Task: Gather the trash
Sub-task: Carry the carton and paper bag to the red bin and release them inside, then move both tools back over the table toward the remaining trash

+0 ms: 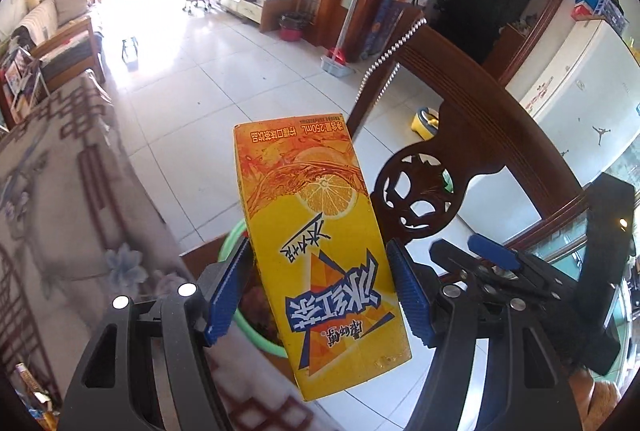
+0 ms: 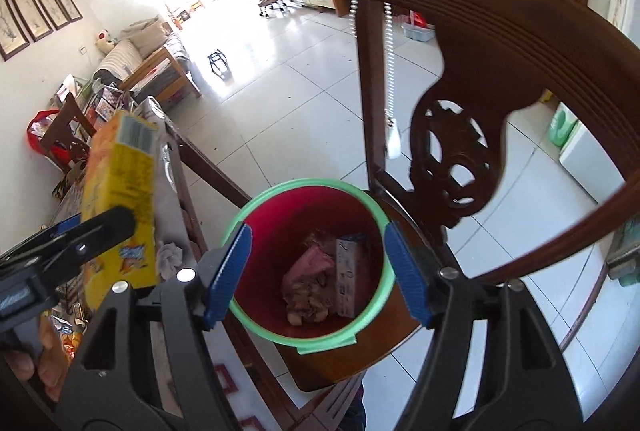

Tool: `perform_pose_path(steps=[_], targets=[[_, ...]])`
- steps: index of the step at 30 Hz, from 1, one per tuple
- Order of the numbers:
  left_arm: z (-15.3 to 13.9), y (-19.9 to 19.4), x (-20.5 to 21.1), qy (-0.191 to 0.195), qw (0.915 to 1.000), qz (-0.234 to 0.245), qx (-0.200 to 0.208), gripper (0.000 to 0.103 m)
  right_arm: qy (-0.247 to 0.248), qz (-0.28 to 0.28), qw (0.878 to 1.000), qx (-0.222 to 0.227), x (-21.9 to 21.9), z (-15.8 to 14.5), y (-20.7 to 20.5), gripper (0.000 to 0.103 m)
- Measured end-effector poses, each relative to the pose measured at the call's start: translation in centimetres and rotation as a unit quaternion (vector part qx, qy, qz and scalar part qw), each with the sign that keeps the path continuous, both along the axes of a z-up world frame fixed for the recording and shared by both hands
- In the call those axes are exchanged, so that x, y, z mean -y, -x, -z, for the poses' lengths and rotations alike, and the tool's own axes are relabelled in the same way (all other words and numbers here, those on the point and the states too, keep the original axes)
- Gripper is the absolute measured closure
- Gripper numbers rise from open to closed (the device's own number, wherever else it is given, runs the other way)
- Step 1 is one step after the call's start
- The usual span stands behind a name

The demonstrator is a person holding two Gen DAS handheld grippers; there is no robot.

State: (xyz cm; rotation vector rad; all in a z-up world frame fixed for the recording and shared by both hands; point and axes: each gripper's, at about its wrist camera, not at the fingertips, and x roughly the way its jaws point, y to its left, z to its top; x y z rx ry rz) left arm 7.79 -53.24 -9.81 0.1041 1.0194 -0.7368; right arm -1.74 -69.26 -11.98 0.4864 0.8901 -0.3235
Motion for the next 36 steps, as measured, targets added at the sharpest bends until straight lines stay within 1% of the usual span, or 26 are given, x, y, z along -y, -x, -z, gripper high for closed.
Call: perform_pose_path(steps=[3, 6, 8, 10, 13, 16, 19, 22, 26, 30, 31, 34, 35, 36], targets=[[0.9, 0.0, 1.2, 0.002, 0.9999, 0.006, -0.012, 0.037, 0.009, 0.009, 1.000, -0.011, 0.7, 0.2, 1.1, 0.036], [1.3, -0.1, 1.9, 0.009, 0.9996, 0.012, -0.022, 0.036, 0.009, 0.019, 1.000, -0.010, 1.4, 0.2, 1.9, 0.036], [1.4, 0.0, 1.9, 0.010, 0.9996, 0.010, -0.023, 0.025, 0.010, 0.020, 1.000, -0.009, 1.5, 0.1, 2.1, 0.036], [1.1, 0.2, 1.4, 0.011, 0.9998, 0.007, -0.016, 0.025, 0.012, 0.015, 1.000, -0.009, 1.3, 0.0, 1.9, 0.036], [0.4, 0.4, -0.2, 0.013, 0.9999, -0.002, -0.008, 0.025, 0.014, 0.003, 1.000, -0.006, 0.4, -0.3, 1.5, 0.036], [-0.9, 1.1, -3.2, 0.021, 0.9994, -0.026, 0.004, 0.025, 0.009, -0.014, 1.000, -0.001, -1.0, -0.5, 0.8, 0.036], [-2.2, 1.6, -6.3, 0.027, 0.9981, -0.052, 0.015, 0.025, 0.007, -0.046, 0.999, 0.000, -3.3, -0.6, -0.5, 0.036], [-3.5, 2.0, -10.1, 0.030, 0.9948, -0.091, 0.034, 0.025, 0.003, -0.085, 0.996, 0.002, -6.3, -0.8, -2.3, 0.036], [-4.4, 2.0, -16.3, 0.035, 0.9857, -0.160, 0.040, 0.025, -0.001, -0.134, 0.991, 0.008, -10.4, -1.0, -4.3, 0.036], [-4.2, 1.9, -22.8, 0.031, 0.9720, -0.230, 0.035, 0.025, -0.003, -0.185, 0.983, 0.011, -15.0, -1.4, -5.8, 0.035], [-3.9, 2.0, -24.9, 0.027, 0.9669, -0.252, 0.033, 0.025, -0.004, -0.201, 0.980, 0.010, -16.5, -1.4, -6.1, 0.034], [-2.8, 2.2, -29.3, 0.018, 0.9548, -0.296, 0.024, 0.025, -0.008, -0.237, 0.971, 0.008, -20.2, -1.5, -6.7, 0.032], [-2.2, 2.4, -31.5, 0.012, 0.9482, -0.317, 0.019, 0.025, -0.007, -0.249, 0.968, 0.007, -21.5, -1.5, -6.9, 0.032], [-1.8, 2.5, -32.8, 0.008, 0.9440, -0.329, 0.016, 0.025, -0.007, -0.260, 0.966, 0.007, -22.6, -1.5, -7.0, 0.032]])
